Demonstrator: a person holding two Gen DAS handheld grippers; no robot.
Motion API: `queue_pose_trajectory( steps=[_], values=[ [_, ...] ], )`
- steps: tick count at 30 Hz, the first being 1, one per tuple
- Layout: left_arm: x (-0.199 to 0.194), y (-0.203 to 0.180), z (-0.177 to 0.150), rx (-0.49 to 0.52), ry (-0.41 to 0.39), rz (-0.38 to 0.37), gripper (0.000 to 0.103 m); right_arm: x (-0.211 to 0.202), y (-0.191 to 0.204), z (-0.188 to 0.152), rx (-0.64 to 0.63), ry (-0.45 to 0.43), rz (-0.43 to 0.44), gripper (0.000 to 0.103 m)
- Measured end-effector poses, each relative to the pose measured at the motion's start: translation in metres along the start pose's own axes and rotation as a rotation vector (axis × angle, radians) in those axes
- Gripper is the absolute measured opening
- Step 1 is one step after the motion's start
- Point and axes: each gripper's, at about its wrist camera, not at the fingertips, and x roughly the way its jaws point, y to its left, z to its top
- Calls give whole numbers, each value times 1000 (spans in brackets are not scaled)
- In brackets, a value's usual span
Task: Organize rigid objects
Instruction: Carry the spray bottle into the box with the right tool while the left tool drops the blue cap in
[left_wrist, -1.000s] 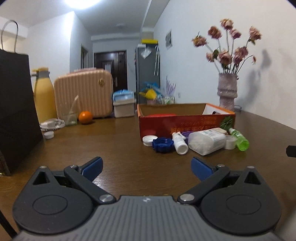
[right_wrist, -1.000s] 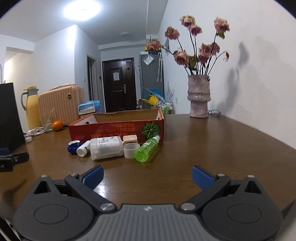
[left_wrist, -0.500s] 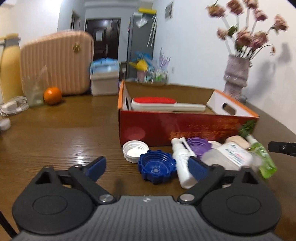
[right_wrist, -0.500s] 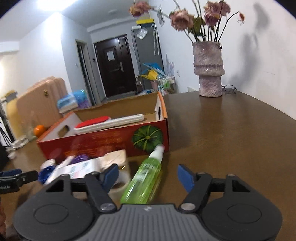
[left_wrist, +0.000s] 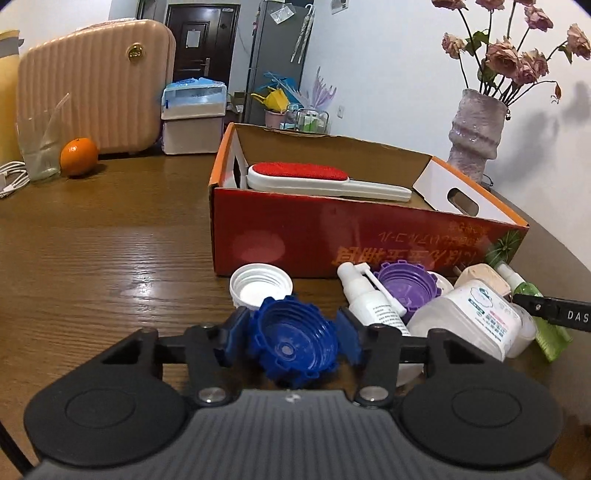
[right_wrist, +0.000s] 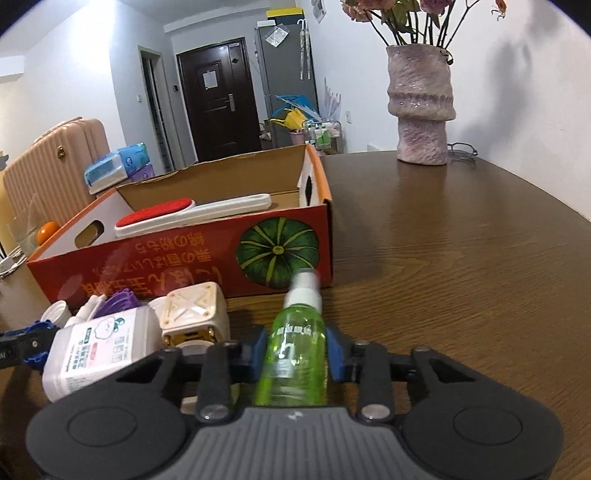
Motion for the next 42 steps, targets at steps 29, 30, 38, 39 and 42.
queue_pose_trajectory(
  steps=[29,30,38,39,42],
  values=[
    [-246,-36,-71,37,-337,-12,52,-239,46,-60,-63,-298,90,30],
    [-254,-36,-73,33,-347,-19,52,-246,47,-62,-66,-304,94,30],
    [-289,-34,-90,12,-402,-37,52,-279,61,-78,-95,-326,103,30],
    [-290,-34,-90,12,-405,-39,52,-280,62,-79,-94,-332,104,30],
    [-286,-31,-88,4,-405,-45,52,-280,61,-79,-95,-332,101,30]
  ],
)
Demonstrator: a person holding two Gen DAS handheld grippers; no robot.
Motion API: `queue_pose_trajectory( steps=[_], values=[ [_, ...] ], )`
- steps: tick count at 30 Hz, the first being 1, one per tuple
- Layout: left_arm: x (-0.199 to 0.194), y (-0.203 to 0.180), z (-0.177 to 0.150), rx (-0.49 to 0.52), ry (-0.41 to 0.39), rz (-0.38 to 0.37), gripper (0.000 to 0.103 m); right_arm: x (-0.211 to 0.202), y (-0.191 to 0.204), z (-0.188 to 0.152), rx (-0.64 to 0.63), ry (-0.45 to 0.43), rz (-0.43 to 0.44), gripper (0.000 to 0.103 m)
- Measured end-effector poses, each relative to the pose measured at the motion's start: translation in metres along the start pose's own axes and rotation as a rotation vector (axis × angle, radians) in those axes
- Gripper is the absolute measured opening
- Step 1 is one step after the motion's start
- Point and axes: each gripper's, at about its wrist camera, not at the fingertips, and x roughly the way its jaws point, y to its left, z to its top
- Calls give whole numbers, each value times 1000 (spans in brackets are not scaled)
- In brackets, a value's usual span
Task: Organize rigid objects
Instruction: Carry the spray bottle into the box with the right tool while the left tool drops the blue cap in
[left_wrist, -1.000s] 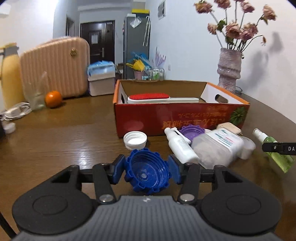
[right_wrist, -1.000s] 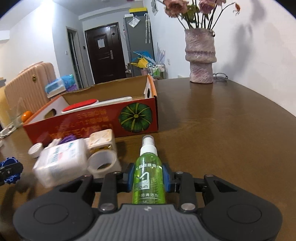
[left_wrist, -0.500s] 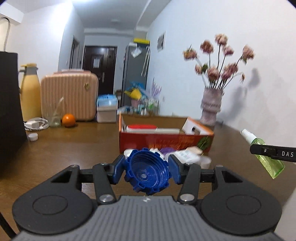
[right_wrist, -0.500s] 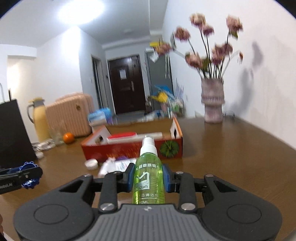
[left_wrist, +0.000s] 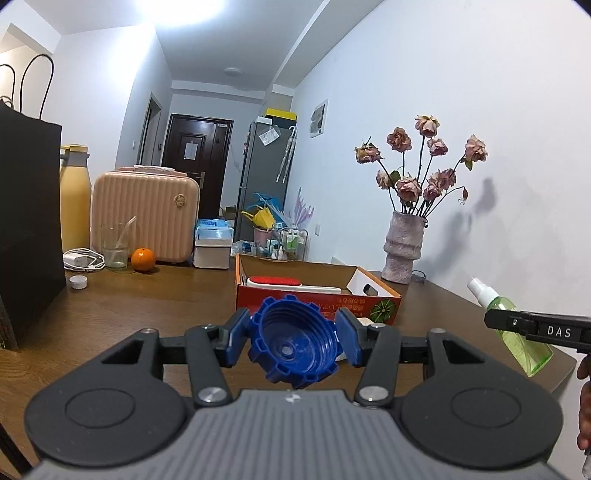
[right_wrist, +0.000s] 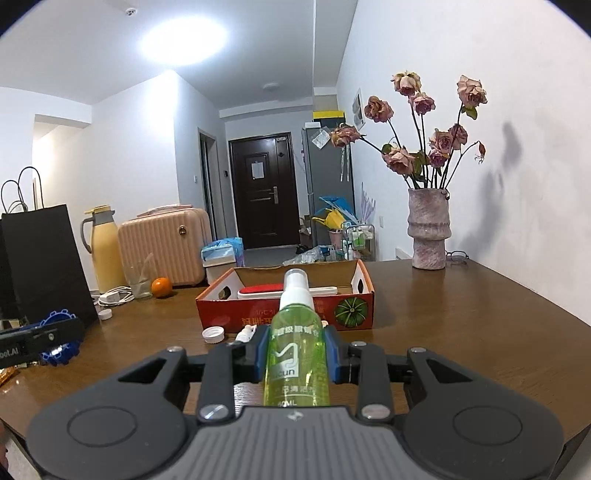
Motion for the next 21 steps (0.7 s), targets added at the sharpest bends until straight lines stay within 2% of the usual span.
queue_pose_trajectory(
  steps=[5,9,16,21],
  values=[
    [26,2,7,27,-7,8,52,21,-8,3,9,21,-3,30],
    [76,7,35,47,-23,-5,52,60,-16,16,-7,36,5,30],
    [211,30,71,2,93,-34,52,156,-29,51,-43,59,27,30],
    [315,44,72,27,168,41,52,255,-46,80,-72,116,17,30]
  ],
)
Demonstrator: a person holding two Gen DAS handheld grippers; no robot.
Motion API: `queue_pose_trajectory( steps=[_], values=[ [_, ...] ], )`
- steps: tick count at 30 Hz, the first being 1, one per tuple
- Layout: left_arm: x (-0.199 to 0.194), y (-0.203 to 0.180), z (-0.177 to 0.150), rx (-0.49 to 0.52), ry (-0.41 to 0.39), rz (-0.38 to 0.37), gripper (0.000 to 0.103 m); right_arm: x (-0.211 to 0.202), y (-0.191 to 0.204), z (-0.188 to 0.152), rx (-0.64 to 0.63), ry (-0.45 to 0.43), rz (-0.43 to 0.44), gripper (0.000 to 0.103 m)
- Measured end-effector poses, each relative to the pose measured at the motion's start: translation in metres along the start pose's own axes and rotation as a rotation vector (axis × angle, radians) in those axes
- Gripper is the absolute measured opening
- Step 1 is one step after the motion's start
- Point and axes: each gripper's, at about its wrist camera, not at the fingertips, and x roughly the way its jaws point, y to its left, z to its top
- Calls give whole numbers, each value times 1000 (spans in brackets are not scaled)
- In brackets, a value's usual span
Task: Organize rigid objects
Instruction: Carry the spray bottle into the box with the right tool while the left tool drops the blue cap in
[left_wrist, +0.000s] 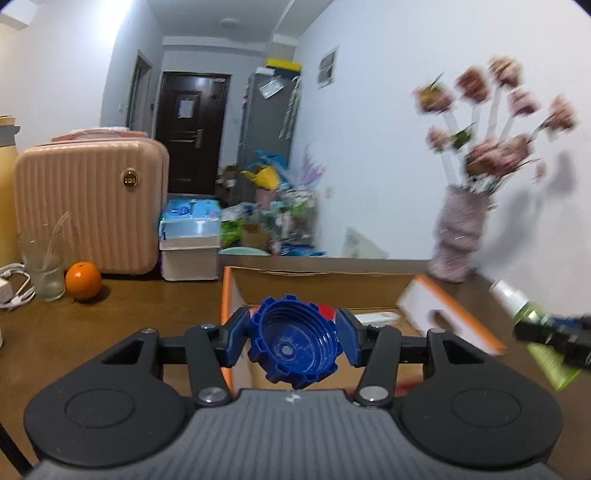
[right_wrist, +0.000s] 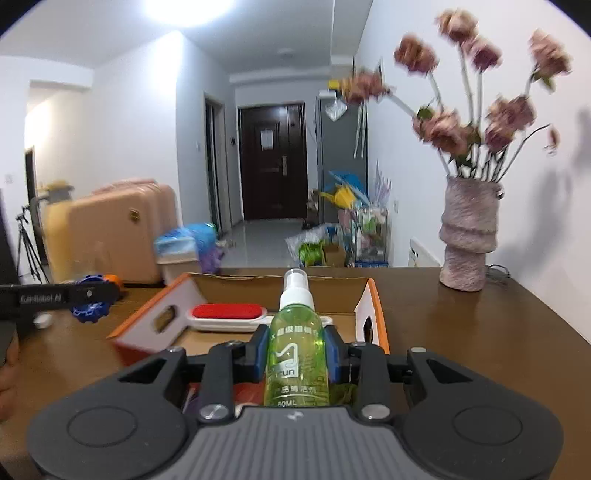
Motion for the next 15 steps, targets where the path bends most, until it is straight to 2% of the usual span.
queue_pose_trajectory(
  steps=[2,4,7,10,13,14,15],
  values=[
    [40,4,0,16,53,21,52,43,-7,12,-28,44,-24,30],
    [71,9,-1,25,105,5,52,85,-12,22,-55,94,-28,30],
    [100,16,-2,66,150,9,52,140,-17,33,-107,180,-46,30],
    [118,20,-2,83,179,-5,53,187,-13,34,-185,252,-125,30],
    [122,16,-7,120,165,-14,59,221,-11,24,-226,313,-191,30],
    [121,13,-9,138,162,-19,62,226,-10,22,-239,337,-202,31],
    [120,13,-11,145,160,-27,65,222,-8,23,-242,303,-206,44]
  ],
)
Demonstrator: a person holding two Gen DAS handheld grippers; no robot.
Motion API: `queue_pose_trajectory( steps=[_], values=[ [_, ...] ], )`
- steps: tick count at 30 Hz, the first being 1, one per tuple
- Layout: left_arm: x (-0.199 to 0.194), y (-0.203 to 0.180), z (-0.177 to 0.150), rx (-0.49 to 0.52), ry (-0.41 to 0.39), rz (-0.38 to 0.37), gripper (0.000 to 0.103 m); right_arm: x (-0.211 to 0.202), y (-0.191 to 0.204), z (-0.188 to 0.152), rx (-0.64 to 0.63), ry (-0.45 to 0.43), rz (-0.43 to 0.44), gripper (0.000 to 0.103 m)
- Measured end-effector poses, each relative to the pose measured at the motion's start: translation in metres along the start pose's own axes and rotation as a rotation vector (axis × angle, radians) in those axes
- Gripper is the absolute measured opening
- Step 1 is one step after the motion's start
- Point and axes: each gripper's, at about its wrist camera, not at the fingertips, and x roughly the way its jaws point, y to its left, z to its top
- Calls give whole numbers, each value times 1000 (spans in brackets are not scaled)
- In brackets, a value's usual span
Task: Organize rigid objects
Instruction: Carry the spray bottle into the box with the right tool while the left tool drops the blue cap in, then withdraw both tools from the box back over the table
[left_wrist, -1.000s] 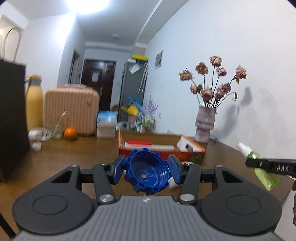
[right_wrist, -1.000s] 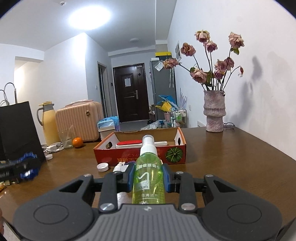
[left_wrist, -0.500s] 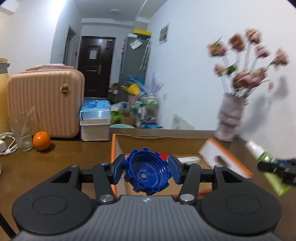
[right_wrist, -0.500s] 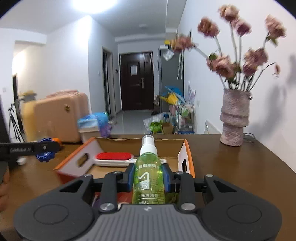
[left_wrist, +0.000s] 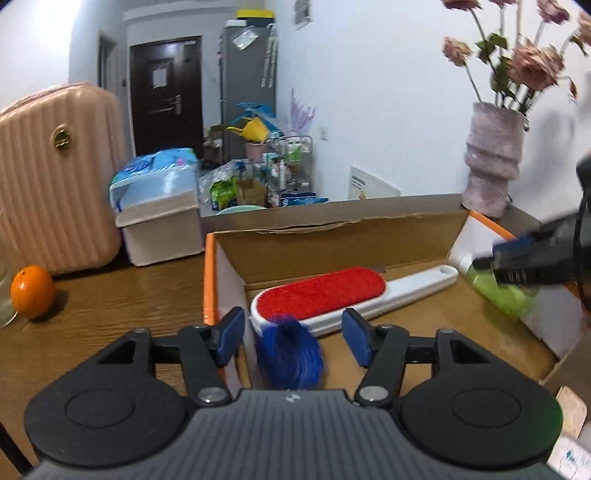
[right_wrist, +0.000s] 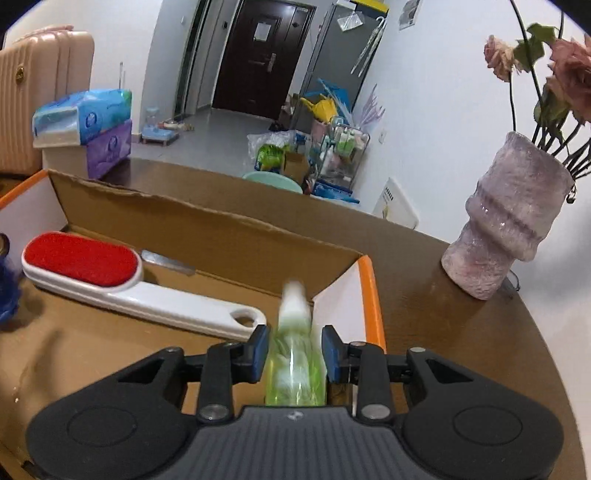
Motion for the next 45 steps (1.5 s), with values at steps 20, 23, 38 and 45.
queue_pose_trajectory(
  steps=[20,23,38,45],
  values=[
    [-67,-18,17,-4,-98,20,76,-109,-14,1,102,-226,167,70],
    [-117,-20,24,-18,-171,25,81,-150,-25,-6,122,-258,166,71],
    [-289,-27,-75,-75,-385,69,97,-298,-23,-120,173,-484,226,87],
    [-337,-33,-135,-150,-424,97,103,-348,-2,-196,174,-590,220,89]
  ],
)
